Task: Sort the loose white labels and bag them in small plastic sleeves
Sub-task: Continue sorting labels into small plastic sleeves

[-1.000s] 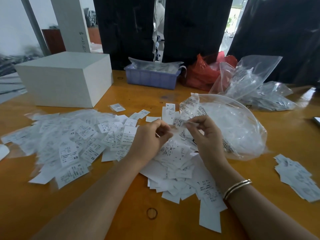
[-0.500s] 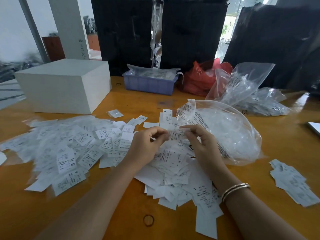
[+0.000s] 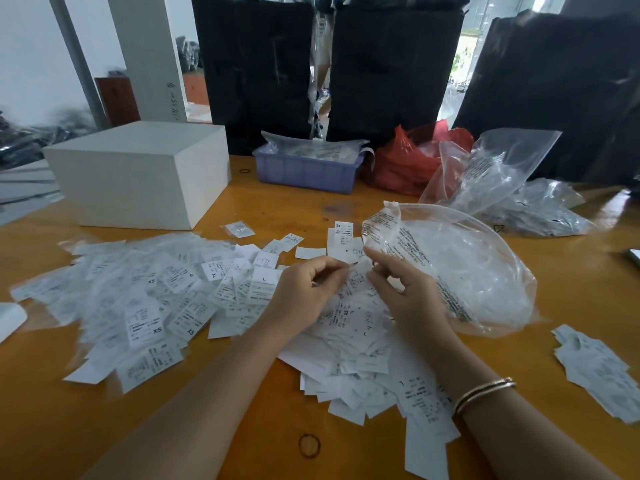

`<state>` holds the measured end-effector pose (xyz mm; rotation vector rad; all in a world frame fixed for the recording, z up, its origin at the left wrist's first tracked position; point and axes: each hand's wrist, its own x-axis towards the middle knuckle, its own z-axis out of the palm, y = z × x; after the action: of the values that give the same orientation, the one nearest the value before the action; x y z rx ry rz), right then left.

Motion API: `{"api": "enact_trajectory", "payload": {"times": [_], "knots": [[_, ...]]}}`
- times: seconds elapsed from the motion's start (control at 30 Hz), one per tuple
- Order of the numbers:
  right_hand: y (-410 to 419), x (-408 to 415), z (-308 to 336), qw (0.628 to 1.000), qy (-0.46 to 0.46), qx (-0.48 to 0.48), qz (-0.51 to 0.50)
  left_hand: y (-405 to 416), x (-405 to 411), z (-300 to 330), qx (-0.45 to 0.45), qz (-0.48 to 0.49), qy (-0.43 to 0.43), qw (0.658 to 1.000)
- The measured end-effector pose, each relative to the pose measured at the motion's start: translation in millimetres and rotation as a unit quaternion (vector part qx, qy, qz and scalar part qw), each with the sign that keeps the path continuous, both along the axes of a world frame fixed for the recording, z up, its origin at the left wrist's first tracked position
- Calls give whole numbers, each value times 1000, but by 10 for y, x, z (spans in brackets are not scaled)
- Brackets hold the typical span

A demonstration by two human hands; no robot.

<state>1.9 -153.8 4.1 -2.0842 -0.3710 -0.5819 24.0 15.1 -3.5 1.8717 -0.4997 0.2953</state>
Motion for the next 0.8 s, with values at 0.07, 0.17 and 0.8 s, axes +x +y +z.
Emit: {"api": "enact_trajectory", "payload": {"times": [0.07, 0.17, 0.8], "knots": [[46, -3, -3, 1000, 7, 1, -20, -5, -2, 0, -12, 12, 3, 1000], [123, -14, -23, 999, 32, 29, -24, -14, 0, 0, -41, 30, 5, 999], [54, 51, -19, 999, 32, -1, -34, 245, 38, 161, -35, 227, -30, 973]]}}
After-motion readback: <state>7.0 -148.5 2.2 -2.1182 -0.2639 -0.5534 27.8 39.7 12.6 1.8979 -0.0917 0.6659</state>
